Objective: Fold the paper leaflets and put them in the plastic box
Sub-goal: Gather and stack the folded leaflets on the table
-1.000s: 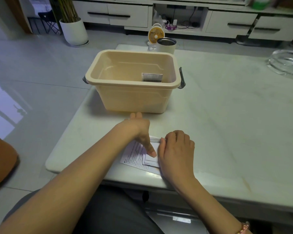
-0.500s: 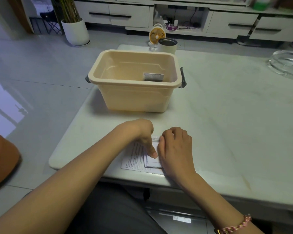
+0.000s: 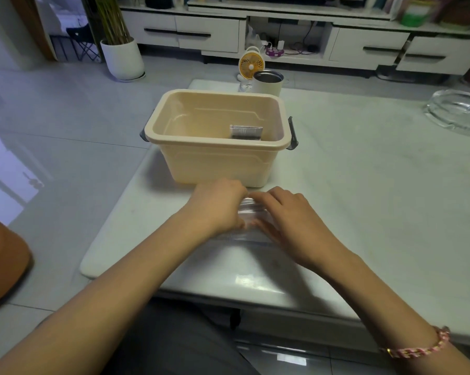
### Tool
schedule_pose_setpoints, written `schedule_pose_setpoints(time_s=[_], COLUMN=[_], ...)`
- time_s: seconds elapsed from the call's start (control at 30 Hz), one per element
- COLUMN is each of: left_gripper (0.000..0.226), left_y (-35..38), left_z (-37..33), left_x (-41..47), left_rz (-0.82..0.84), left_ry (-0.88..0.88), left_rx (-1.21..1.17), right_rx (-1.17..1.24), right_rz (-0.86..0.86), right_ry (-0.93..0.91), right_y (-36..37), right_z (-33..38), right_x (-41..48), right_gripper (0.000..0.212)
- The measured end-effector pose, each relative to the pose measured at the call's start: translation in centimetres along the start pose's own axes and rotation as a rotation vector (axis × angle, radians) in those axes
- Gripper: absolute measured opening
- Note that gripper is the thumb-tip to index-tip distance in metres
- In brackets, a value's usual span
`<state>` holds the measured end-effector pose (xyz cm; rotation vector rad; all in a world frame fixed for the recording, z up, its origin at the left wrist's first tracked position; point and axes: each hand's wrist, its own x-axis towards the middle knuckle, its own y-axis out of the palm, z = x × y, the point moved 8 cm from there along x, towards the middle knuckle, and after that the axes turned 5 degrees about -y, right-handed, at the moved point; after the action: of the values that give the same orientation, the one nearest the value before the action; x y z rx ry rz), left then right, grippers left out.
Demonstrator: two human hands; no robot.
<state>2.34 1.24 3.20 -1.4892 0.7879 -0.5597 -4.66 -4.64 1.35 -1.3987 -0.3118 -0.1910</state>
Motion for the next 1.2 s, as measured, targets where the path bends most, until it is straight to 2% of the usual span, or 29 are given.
schedule_pose_setpoints(time_s=[0.13, 0.3, 0.37, 0.4, 0.5, 0.57, 0.63, 0.8, 0.9, 0.97, 1.03, 1.1, 1.13, 1.2], left_gripper=[0.035, 0.030, 0.029, 0.028, 0.028, 0.032, 0.034, 0.034, 0.034, 0.030, 0.023, 0.019, 0.017, 0.011], left_y=[0.2, 1.1, 1.2, 1.3, 1.7, 2.0, 2.2, 2.9, 3.1, 2.9, 2.6, 2.1, 1.8, 0.8], left_z=[-0.2, -0.6, -0.8, -1.0, -1.3, -1.4, -1.5, -1.2, -1.2, -1.2, -0.2, 1.7, 2.5, 3.1], left_x=[-0.8, -1.6, -1.5, -1.5, -1.4, -1.2, -0.9, -0.1, 0.2, 0.2, 0.0, -0.5, -0.9, -2.0], left_rz=[-0.095, -0.056, -0.044, -0.038, -0.005, 0.018, 0.037, 0.107, 0.116, 0.106, 0.089, 0.098, 0.103, 0.081], left_ry=[0.001, 0.028, 0.038, 0.043, 0.053, 0.058, 0.061, 0.051, 0.068, 0.071, 0.034, -0.049, -0.083, -0.114], left_rx=[0.041, 0.047, 0.067, 0.065, 0.019, -0.013, -0.033, -0.081, -0.091, -0.119, -0.221, -0.429, -0.569, -0.843], right_rx=[-0.131, -0.183, -0.051, 0.097, 0.582, 0.721, 0.671, 0.585, 0.669, 0.670, 0.684, 0.808, 0.941, 1.308], right_rz=[-0.178, -0.555, -0.629, -0.641, -0.595, -0.484, -0.408, -0.339, -0.278, -0.307, -0.404, -0.456, -0.431, -0.334], right_ry=[0.008, 0.090, 0.189, 0.252, 0.487, 0.573, 0.561, 0.488, 0.525, 0.583, 0.686, 0.836, 0.900, 0.925], right_y=[-0.2, -0.8, -0.5, -0.1, 1.8, 3.4, 3.9, 3.7, 4.1, 4.1, 3.7, 3.1, 3.0, 3.2], right_z=[0.5, 1.4, 0.9, 0.6, -0.7, -1.2, -1.6, -2.1, -2.2, -2.2, -2.4, -2.7, -2.6, -1.4], right_x=[-0.8, -4.7, -5.6, -5.9, -5.9, -5.6, -5.2, -4.5, -4.1, -4.3, -4.9, -5.5, -5.6, -4.7], right_gripper=[0.042, 0.036, 0.035, 0.036, 0.047, 0.052, 0.049, 0.038, 0.034, 0.036, 0.047, 0.063, 0.067, 0.054])
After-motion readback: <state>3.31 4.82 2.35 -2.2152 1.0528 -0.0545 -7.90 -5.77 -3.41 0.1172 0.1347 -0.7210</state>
